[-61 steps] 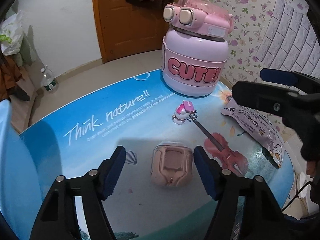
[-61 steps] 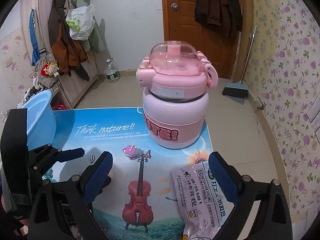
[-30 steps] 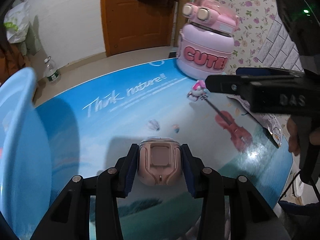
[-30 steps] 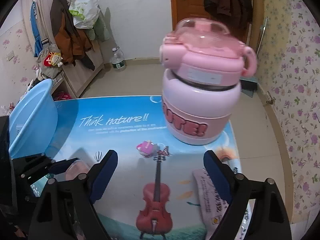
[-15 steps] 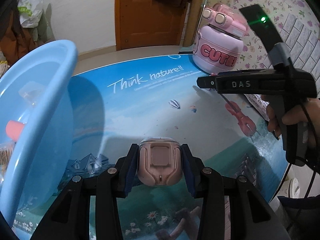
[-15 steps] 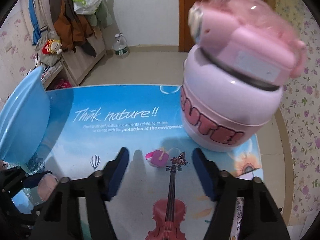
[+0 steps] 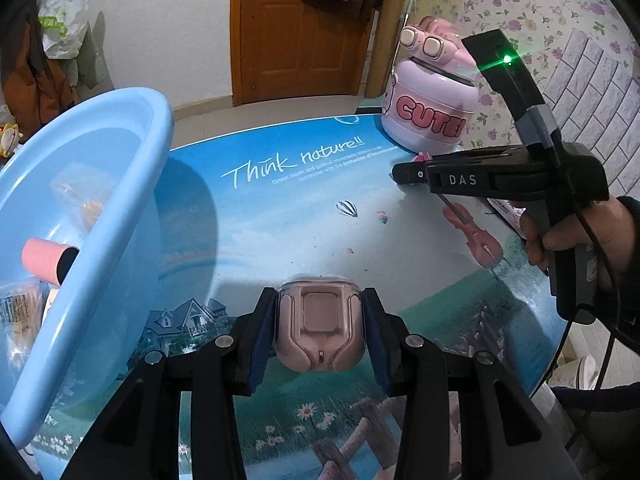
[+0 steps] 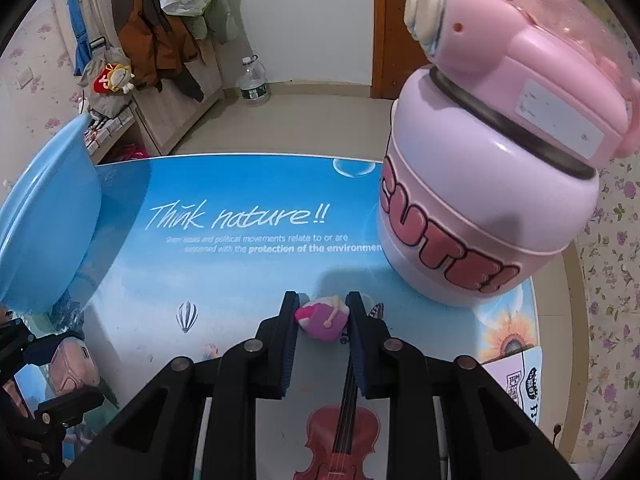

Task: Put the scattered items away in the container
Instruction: 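Lift the pink case with the left gripper while the right holds the pink figurine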

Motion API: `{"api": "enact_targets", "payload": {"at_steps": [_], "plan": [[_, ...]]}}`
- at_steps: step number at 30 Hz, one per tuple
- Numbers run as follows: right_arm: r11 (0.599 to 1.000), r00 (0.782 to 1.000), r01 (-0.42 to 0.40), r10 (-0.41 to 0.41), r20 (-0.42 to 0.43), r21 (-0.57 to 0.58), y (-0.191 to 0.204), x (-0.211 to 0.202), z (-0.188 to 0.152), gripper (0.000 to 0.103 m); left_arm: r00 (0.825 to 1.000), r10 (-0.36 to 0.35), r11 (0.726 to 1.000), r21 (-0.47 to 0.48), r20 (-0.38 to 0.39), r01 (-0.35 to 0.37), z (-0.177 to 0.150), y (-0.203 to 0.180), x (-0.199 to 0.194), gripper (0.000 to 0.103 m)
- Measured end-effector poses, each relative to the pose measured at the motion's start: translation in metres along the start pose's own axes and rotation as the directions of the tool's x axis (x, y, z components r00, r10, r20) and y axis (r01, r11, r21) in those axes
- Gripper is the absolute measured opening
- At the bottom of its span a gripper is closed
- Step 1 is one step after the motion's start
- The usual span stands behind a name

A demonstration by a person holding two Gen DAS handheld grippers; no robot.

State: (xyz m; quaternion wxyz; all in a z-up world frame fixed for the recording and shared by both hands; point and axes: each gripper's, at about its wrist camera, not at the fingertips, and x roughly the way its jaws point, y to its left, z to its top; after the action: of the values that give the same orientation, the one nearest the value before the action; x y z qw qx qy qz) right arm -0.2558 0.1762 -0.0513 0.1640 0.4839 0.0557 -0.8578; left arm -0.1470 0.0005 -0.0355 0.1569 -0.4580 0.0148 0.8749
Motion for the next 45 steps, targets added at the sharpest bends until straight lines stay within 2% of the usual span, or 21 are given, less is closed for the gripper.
{"api": "enact_targets", "payload": {"at_steps": [6,15,23,30,39,45], "plan": [[1.000,0.999,-0.016,0.016,0.030,-0.003,0.003,-0.016,-0.001,0.024,1.000,0.005,1.000,0.008,0.023,-0.005,0.001,-0.004,-0.013,0.040],[0.999,0.993,-0.049,0.049,0.104,-0.002,0.013,-0.071,-0.012,0.024,0.996,0.030,0.999,-0.017,0.078,-0.029,-0.002,-0.007,-0.043,0.040],[0.997,0.991,-0.066,0.061,0.118,0.036,0.033,-0.106,-0.057,0.024,0.995,0.038,0.999,-0.029,0.094,-0.035,-0.020,-0.012,-0.065,0.040],[0.996,0.989,-0.086,0.080,0.127,0.040,0.044,-0.127,-0.084,0.024,0.992,0.055,0.998,-0.037,0.116,-0.051,-0.030,-0.015,-0.083,0.040],[0.996,0.984,-0.082,0.074,0.162,0.043,0.052,-0.143,-0.091,0.024,0.989,0.062,0.997,-0.059,0.137,-0.054,-0.036,-0.012,-0.095,0.040],[0.994,0.979,-0.106,0.099,0.177,0.031,0.060,-0.146,-0.089,0.024,0.985,0.068,0.997,-0.058,0.158,-0.059,-0.034,-0.010,-0.101,0.040]]}}
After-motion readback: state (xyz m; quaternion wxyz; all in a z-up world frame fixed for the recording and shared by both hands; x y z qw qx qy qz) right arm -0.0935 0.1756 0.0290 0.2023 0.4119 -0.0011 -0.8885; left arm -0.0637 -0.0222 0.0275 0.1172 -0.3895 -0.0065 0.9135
